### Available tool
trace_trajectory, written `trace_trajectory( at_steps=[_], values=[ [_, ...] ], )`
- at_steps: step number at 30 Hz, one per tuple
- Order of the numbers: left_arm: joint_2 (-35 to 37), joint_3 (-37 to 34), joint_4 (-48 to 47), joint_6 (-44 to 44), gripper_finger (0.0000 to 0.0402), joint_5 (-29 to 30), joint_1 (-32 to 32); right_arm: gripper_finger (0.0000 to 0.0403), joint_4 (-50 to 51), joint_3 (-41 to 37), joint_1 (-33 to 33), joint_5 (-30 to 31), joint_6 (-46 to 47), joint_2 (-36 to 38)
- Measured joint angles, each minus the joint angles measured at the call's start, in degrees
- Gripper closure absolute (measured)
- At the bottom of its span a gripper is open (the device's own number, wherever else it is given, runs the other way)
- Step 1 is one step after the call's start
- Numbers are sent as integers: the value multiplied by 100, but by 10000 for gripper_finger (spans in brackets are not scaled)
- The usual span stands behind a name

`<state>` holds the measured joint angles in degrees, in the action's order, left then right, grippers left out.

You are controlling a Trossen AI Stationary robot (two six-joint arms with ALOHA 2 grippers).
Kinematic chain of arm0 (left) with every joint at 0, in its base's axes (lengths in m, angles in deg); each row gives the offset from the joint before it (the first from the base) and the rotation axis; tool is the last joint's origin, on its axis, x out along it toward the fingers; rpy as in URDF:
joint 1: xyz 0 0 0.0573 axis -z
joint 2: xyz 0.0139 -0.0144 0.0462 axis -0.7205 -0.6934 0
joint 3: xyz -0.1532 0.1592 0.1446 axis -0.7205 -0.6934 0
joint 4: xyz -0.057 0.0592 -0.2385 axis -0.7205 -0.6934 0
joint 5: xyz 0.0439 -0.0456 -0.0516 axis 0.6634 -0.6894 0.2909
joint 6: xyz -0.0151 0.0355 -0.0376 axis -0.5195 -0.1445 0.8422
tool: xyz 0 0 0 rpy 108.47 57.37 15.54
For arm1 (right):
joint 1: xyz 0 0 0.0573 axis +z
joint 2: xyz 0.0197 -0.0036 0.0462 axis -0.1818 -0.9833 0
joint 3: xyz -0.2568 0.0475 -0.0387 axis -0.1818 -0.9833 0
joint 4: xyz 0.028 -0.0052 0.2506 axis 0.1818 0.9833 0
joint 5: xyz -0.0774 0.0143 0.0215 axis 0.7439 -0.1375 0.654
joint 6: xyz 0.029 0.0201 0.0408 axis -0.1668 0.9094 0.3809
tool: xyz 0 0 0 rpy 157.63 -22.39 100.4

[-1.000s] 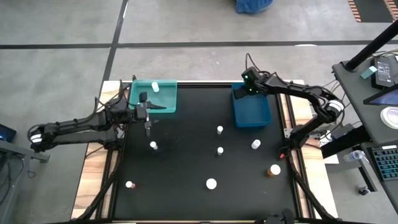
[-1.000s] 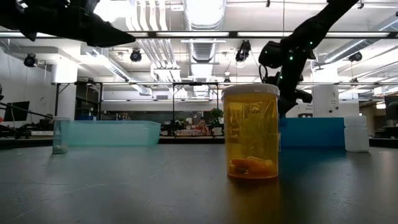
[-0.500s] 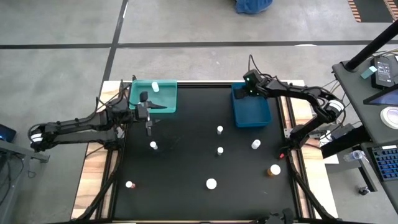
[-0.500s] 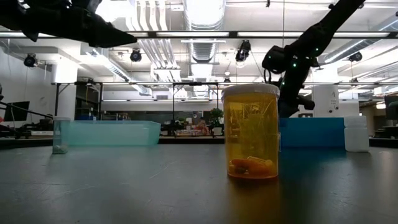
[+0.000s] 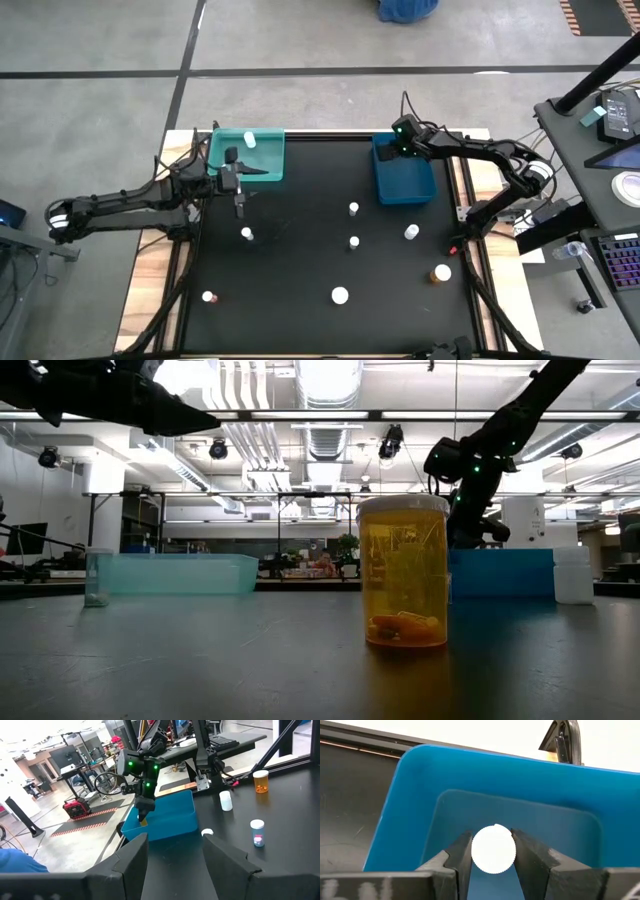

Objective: Pick and place medicine bottles into bin by pill shape (circle, oval)
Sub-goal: Put the orange tablet bottle into the blue bin, then put the white capsule bottle into the light blue bin

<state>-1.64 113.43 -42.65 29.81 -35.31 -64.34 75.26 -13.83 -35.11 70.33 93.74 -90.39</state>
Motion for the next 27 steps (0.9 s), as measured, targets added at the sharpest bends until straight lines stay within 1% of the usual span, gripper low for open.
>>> trace_trajectory(
  at_steps=[8, 10, 13, 20, 23, 27],
  values=[
    [0, 0, 0, 2, 230, 0, 0, 284, 2, 0, 4, 0, 18, 0],
    [0, 0, 0, 2, 230, 0, 0, 278, 4, 0, 4, 0, 20, 0],
    [0, 0, 2, 4, 230, 0, 0, 258, 4, 0, 4, 0, 24, 0],
    [0, 0, 4, 8, 230, 0, -2, 188, 10, 0, 4, -2, 77, 78],
    [-4, 0, 16, 38, 230, 0, 0, 168, 9, 0, 5, -2, 74, 302],
    [-56, 0, 200, 446, 230, 0, -2, 156, 66, 0, 143, 9, -12, 782]
  ],
)
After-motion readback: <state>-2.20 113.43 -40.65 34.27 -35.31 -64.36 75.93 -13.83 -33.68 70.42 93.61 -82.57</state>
